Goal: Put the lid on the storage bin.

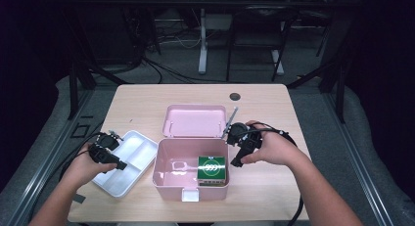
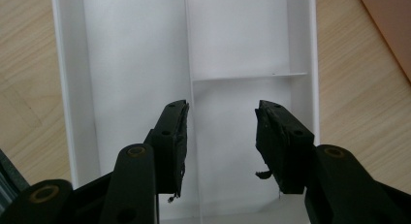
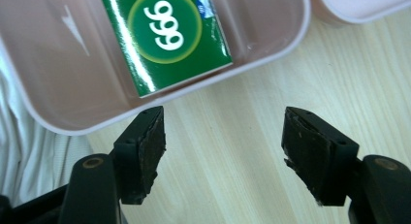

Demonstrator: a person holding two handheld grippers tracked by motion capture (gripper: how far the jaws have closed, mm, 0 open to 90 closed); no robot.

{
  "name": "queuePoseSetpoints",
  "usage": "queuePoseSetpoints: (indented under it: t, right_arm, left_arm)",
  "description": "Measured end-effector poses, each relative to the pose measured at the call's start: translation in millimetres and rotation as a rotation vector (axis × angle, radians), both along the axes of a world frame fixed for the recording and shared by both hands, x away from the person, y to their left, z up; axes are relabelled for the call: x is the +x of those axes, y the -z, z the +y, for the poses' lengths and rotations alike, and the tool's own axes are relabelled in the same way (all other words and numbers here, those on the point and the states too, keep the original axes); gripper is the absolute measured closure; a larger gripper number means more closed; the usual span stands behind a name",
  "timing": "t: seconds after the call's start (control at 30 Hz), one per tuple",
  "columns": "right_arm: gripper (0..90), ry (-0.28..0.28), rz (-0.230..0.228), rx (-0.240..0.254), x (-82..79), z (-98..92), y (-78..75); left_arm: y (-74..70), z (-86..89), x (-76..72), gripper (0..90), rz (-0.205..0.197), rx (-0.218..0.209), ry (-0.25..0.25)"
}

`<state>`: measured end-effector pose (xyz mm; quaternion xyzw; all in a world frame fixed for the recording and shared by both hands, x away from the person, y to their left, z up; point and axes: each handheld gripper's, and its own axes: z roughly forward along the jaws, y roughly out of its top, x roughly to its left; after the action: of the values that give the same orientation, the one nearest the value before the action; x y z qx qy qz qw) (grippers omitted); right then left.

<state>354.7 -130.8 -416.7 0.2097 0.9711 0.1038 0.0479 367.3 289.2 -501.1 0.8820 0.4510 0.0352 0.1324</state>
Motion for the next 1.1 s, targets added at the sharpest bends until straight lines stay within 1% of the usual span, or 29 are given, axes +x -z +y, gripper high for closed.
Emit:
queuePoseSetpoints:
  t: [0.1, 0.13, 0.17, 0.2, 0.23, 0.3, 0.4, 0.43, 0.47, 0.5, 0.53, 0.57, 0.6, 0.7, 0.77, 0.8, 0.9, 0.97, 1.03, 1.1]
  right_arm:
    - [32.3, 0.021, -0.017, 0.001, -1.2, -4.8, 0.2]
    - [32.9, 0.031, -0.029, 0.021, -2.2, -7.1, 0.9]
    - [33.2, 0.040, -0.036, 0.024, -2.9, -8.4, 0.7]
    - [34.5, 0.054, -0.053, 0.030, -4.1, -10.7, 1.4]
    - [35.6, 0.068, -0.054, 0.044, -4.8, -12.2, 2.1]
    - [35.9, 0.093, -0.063, 0.058, -6.2, -14.8, 4.1]
    - [36.1, 0.114, -0.067, 0.081, -7.9, -17.9, 8.3]
    - [36.1, 0.125, -0.083, 0.088, -9.2, -19.1, 9.8]
    - [36.1, 0.128, -0.068, 0.097, -9.0, -21.2, 10.7]
    - [36.1, 0.140, -0.084, 0.102, -9.8, -22.6, 11.8]
    - [36.1, 0.156, -0.078, 0.128, -10.2, -25.5, 13.8]
    - [36.1, 0.170, -0.083, 0.128, -10.9, -27.8, 14.7]
    - [36.1, 0.186, -0.089, 0.135, -11.9, -31.0, 16.1]
    - [36.1, 0.217, -0.085, 0.164, -13.6, -38.0, 19.3]
    - [36.1, 0.235, -0.080, 0.157, -13.2, -40.3, 21.4]
    - [36.1, 0.242, -0.083, 0.139, -13.1, -41.3, 22.0]
    - [36.1, 0.270, -0.093, 0.123, -12.8, -44.3, 22.7]
    - [36.1, 0.279, -0.092, 0.125, -13.5, -46.6, 22.6]
    - [36.0, 0.285, -0.091, 0.137, -14.6, -49.2, 22.5]
    - [35.9, 0.291, -0.093, 0.142, -15.8, -51.0, 21.8]
  left_arm:
    - [-1.4, -0.7, 1.6, 55.7, 0.003, 0.009, 0.004]
    - [-2.3, -0.4, 2.5, 58.7, 0.008, 0.017, 0.012]
    - [-3.2, -0.6, 3.9, 60.5, 0.013, 0.020, 0.012]
    - [-3.4, -1.0, 5.4, 62.2, 0.014, 0.023, 0.014]
    - [-3.6, -2.0, 6.5, 64.0, 0.022, 0.029, 0.011]
    - [-2.7, -4.3, 10.9, 65.7, 0.034, 0.056, 0.025]
    - [0.7, -6.6, 15.6, 67.9, 0.048, 0.074, 0.023]
    - [2.5, -7.6, 17.4, 68.6, 0.060, 0.082, 0.024]
    - [4.1, -8.3, 18.7, 69.1, 0.065, 0.089, 0.023]
    - [6.8, -9.3, 20.6, 69.4, 0.070, 0.100, 0.018]
    - [8.8, -9.9, 22.1, 70.5, 0.078, 0.106, 0.017]
    - [11.1, -10.6, 23.7, 70.7, 0.084, 0.116, 0.014]
    - [12.4, -10.8, 24.5, 71.8, 0.087, 0.119, 0.010]
    - [17.2, -10.2, 27.7, 73.0, 0.104, 0.126, -0.013]
    - [19.5, -9.2, 29.3, 75.0, 0.105, 0.131, -0.019]
    - [20.0, -8.8, 29.7, 75.7, 0.107, 0.131, -0.024]
    - [22.9, -7.6, 31.3, 77.7, 0.114, 0.128, -0.035]
    - [24.5, -7.3, 32.2, 78.9, 0.124, 0.127, -0.040]
    - [26.3, -7.8, 32.8, 81.2, 0.123, 0.127, -0.051]
    - [27.7, -8.4, 33.9, 82.0, 0.129, 0.128, -0.049]
